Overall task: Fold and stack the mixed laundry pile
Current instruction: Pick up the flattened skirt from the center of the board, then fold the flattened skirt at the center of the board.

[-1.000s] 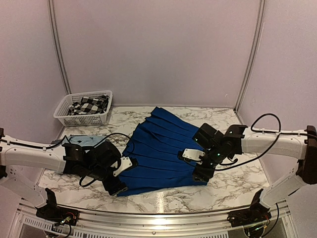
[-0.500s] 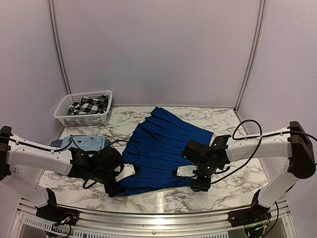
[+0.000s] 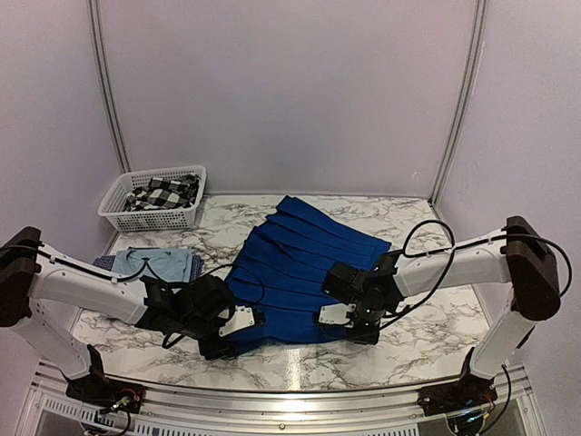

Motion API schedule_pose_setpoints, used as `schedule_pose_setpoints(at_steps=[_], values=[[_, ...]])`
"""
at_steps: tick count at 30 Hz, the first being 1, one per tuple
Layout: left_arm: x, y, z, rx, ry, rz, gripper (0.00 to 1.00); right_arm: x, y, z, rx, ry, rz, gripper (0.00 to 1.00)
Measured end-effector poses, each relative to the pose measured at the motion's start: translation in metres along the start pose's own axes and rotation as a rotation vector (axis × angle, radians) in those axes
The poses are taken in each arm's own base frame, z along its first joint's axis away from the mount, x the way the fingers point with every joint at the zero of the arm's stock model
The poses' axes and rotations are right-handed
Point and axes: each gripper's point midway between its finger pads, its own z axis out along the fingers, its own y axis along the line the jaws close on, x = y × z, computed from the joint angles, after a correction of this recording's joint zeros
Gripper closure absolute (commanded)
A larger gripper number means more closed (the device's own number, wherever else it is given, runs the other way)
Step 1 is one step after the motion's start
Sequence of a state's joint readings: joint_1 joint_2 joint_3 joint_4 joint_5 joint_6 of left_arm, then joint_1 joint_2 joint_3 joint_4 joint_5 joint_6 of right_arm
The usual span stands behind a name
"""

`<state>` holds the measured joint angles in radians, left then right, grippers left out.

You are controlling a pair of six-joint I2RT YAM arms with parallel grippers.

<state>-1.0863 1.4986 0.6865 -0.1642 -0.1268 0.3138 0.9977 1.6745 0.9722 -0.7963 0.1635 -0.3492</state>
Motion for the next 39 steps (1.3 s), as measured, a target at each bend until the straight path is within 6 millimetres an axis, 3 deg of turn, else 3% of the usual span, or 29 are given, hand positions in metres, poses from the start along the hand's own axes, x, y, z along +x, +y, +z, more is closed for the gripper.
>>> schedule_pose_setpoints(at_steps=[3,5,8,11,20,23,26,29,32,36,39], values=[[-0.005,-0.001,0.004,0.014,-0.006,0.013,0.72,-0.002,-0.002,-0.001,0.009,-0.002,0.005,1.0],[-0.004,-0.003,0.005,0.021,-0.002,0.018,0.86,-0.003,-0.002,-0.003,0.01,-0.007,0.012,1.0],[0.001,-0.004,0.002,0.031,0.025,0.026,1.0,-0.003,-0.002,-0.006,0.01,-0.017,0.027,1.0],[-0.005,-0.001,-0.014,0.031,0.013,0.01,1.0,-0.007,0.002,-0.017,0.022,-0.046,0.03,1.0],[-0.038,0.018,-0.097,0.002,-0.142,-0.115,1.0,-0.032,0.046,-0.079,0.016,-0.174,-0.119,1.0],[-0.053,0.03,-0.123,-0.036,-0.194,-0.128,1.0,-0.046,0.041,-0.11,0.006,-0.255,-0.084,1.0],[-0.079,0.054,-0.136,-0.09,-0.224,-0.125,1.0,-0.05,0.022,-0.138,-0.004,-0.353,-0.007,1.0],[-0.109,0.102,-0.13,-0.152,-0.215,-0.16,1.0,-0.038,-0.015,-0.142,0.001,-0.37,0.122,1.0],[-0.127,0.145,-0.107,-0.198,-0.182,-0.17,1.0,-0.022,-0.053,-0.124,-0.018,-0.338,0.268,1.0],[-0.148,0.193,-0.058,-0.219,-0.143,-0.175,1.0,-0.005,-0.085,-0.088,-0.064,-0.278,0.425,1.0],[-0.158,0.216,-0.012,-0.211,-0.123,-0.17,1.0,0.001,-0.103,-0.057,-0.093,-0.228,0.5,1.0]])
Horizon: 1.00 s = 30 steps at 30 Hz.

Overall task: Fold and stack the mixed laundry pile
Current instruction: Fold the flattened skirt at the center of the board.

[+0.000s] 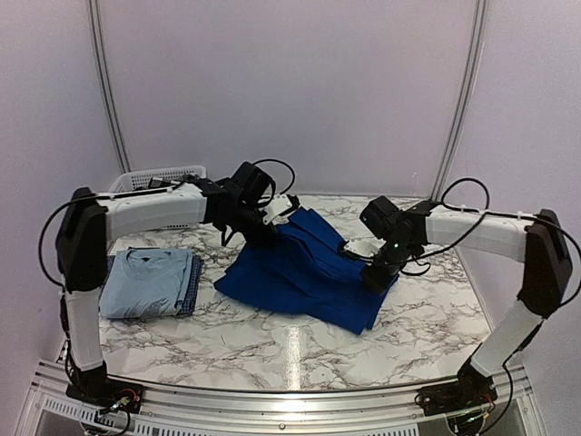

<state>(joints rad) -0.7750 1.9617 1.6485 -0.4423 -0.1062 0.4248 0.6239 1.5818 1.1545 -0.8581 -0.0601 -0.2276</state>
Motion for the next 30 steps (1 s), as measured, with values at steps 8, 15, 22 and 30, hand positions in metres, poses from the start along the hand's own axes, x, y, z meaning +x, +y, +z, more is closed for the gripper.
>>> schedule_pose_setpoints(at_steps=[8,15,22,30], values=[[0.071,-0.03,0.09,0.145,0.165,-0.043,1.0,0.006,-0.024,0.067,-0.023,0.139,0.057,1.0],[0.108,-0.069,0.042,0.233,0.176,-0.068,1.0,-0.011,-0.013,0.072,-0.029,0.1,0.002,1.0],[0.128,-0.099,-0.047,0.283,0.148,-0.102,1.0,-0.014,0.079,0.057,-0.128,0.055,-0.212,1.0],[0.062,-0.054,-0.089,0.175,-0.013,-0.093,1.0,-0.035,0.08,-0.026,-0.163,-0.119,-0.162,1.0]])
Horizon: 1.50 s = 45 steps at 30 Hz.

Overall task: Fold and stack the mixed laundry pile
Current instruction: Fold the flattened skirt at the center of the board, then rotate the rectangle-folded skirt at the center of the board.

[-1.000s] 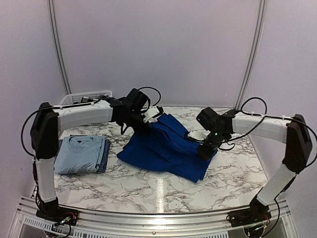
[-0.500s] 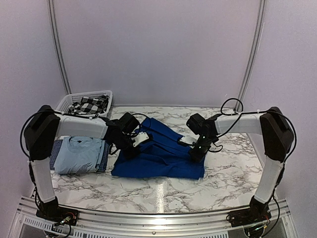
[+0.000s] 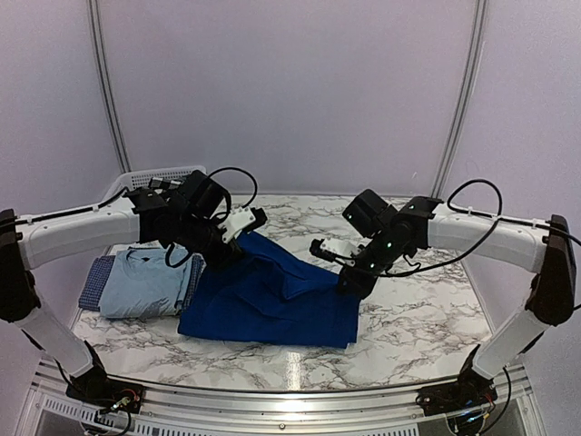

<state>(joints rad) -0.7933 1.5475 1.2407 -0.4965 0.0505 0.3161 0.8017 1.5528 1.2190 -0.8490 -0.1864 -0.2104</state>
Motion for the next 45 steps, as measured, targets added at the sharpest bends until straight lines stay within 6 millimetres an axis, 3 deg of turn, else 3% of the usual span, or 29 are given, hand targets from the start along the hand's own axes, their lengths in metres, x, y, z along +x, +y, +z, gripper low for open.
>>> schedule_pose_setpoints(at_steps=[5,10,14,19,23,26,27,28,32,37,41,43,45], values=[[-0.024,0.031,-0.002,-0.066,-0.009,0.037,1.0,-0.012,-0.023,-0.017,0.014,-0.033,0.057,1.0],[-0.041,0.081,0.01,-0.137,0.002,0.043,1.0,-0.005,-0.048,-0.009,0.023,0.012,0.113,1.0],[-0.047,0.112,0.036,-0.151,0.02,0.036,1.0,-0.005,-0.073,0.005,0.033,0.045,0.155,1.0],[-0.03,0.136,0.087,-0.127,0.086,0.008,0.99,-0.002,-0.104,0.029,0.045,0.088,0.2,0.95],[-0.014,0.153,0.128,-0.119,0.137,-0.033,0.65,0.002,-0.125,0.05,0.05,0.124,0.235,0.77],[-0.008,0.169,0.153,-0.15,0.159,-0.076,0.18,0.004,-0.141,0.061,0.071,0.147,0.268,0.66],[-0.006,0.174,0.157,-0.168,0.165,-0.095,0.05,0.004,-0.147,0.063,0.082,0.154,0.28,0.62],[-0.005,0.177,0.158,-0.181,0.168,-0.109,0.02,0.004,-0.15,0.064,0.091,0.157,0.289,0.57],[-0.011,0.19,0.143,-0.257,0.15,-0.199,0.01,-0.003,-0.164,0.056,0.094,0.117,0.349,0.45],[-0.036,0.187,0.08,-0.285,0.032,-0.338,0.01,-0.012,-0.173,0.047,0.018,0.035,0.406,0.39],[-0.065,0.158,0.013,-0.18,-0.154,-0.429,0.01,-0.018,-0.163,0.049,-0.074,-0.007,0.414,0.37],[-0.067,0.138,-0.01,-0.114,-0.222,-0.472,0.01,-0.017,-0.158,0.054,-0.101,-0.005,0.418,0.37],[-0.059,0.115,-0.019,-0.047,-0.238,-0.509,0.01,-0.011,-0.156,0.062,-0.113,0.011,0.424,0.39]])
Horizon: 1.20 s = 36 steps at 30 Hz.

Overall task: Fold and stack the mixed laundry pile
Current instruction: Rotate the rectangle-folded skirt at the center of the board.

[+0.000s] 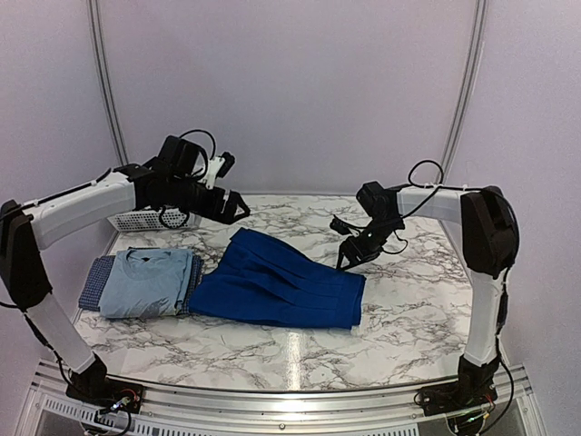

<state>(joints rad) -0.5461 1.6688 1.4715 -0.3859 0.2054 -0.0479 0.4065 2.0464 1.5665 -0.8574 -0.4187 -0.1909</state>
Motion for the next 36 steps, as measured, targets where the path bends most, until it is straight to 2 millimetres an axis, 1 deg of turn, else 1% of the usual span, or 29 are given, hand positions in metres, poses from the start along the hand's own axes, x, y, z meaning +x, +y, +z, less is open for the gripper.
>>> schedule_pose_setpoints(at_steps=[1,3,4,7,9,10,12,13,15,16,18,20,21,22,23,25,26,28,30,32,33,34,36], values=[[0.01,-0.005,-0.001,0.019,0.015,-0.021,0.01,0.003,-0.002,0.005,-0.002,0.011,0.005,0.42],[0.042,-0.015,0.007,0.044,0.077,-0.06,0.01,0.013,-0.006,0.018,-0.006,0.043,0.021,0.48],[0.062,-0.019,0.013,0.049,0.121,-0.076,0.01,0.02,-0.008,0.024,-0.004,0.062,0.032,0.52],[0.125,-0.032,0.032,0.044,0.273,-0.106,0.01,0.022,-0.011,0.026,0.006,0.058,0.038,0.65],[0.157,-0.038,0.044,0.027,0.355,-0.11,0.01,0.025,-0.011,0.028,0.008,0.054,0.047,0.74],[0.167,-0.04,0.049,0.018,0.382,-0.111,0.01,0.027,-0.011,0.028,0.009,0.05,0.054,0.8],[0.184,-0.04,0.064,-0.006,0.429,-0.113,0.03,0.03,-0.01,0.028,0.003,0.049,0.074,0.86],[0.192,-0.036,0.073,-0.031,0.454,-0.116,0.05,0.03,-0.008,0.028,-0.006,0.043,0.091,0.89],[0.198,-0.025,0.089,-0.075,0.477,-0.122,0.08,0.033,-0.003,0.028,-0.027,0.035,0.123,0.91],[0.194,-0.019,0.097,-0.098,0.475,-0.123,0.08,0.036,0.0,0.029,-0.045,0.033,0.146,0.92],[0.172,-0.006,0.113,-0.137,0.432,-0.128,0.08,0.043,0.008,0.029,-0.083,0.026,0.199,0.94],[0.15,0.011,0.131,-0.169,0.394,-0.127,0.04,0.053,0.017,0.03,-0.123,0.018,0.256,0.97],[0.144,0.018,0.138,-0.181,0.385,-0.125,0.02,0.058,0.021,0.03,-0.139,0.016,0.278,0.98],[0.136,0.026,0.147,-0.195,0.378,-0.117,0.01,0.065,0.026,0.03,-0.162,0.012,0.304,0.97],[0.127,0.033,0.157,-0.206,0.366,-0.107,0.01,0.072,0.033,0.031,-0.187,0.007,0.328,0.95],[0.107,0.044,0.178,-0.226,0.338,-0.076,0.01,0.086,0.051,0.032,-0.238,0.0,0.375,0.85],[0.1,0.047,0.186,-0.233,0.325,-0.061,0.01,0.09,0.06,0.032,-0.259,-0.001,0.39,0.8],[0.08,0.053,0.196,-0.254,0.288,-0.024,0.01,0.099,0.084,0.035,-0.301,-0.002,0.409,0.67],[0.062,0.054,0.194,-0.269,0.257,0.003,0.01,0.107,0.11,0.035,-0.339,0.009,0.418,0.61],[0.04,0.053,0.186,-0.277,0.21,0.022,0.01,0.108,0.132,0.03,-0.376,0.01,0.417,0.56],[0.03,0.051,0.179,-0.277,0.188,0.026,0.01,0.105,0.14,0.024,-0.39,0.002,0.42,0.55],[0.022,0.049,0.172,-0.274,0.168,0.027,0.01,0.102,0.143,0.018,-0.396,-0.013,0.42,0.54],[0.006,0.04,0.145,-0.253,0.123,0.02,0.01,0.09,0.144,0.0,-0.391,-0.07,0.414,0.52]])
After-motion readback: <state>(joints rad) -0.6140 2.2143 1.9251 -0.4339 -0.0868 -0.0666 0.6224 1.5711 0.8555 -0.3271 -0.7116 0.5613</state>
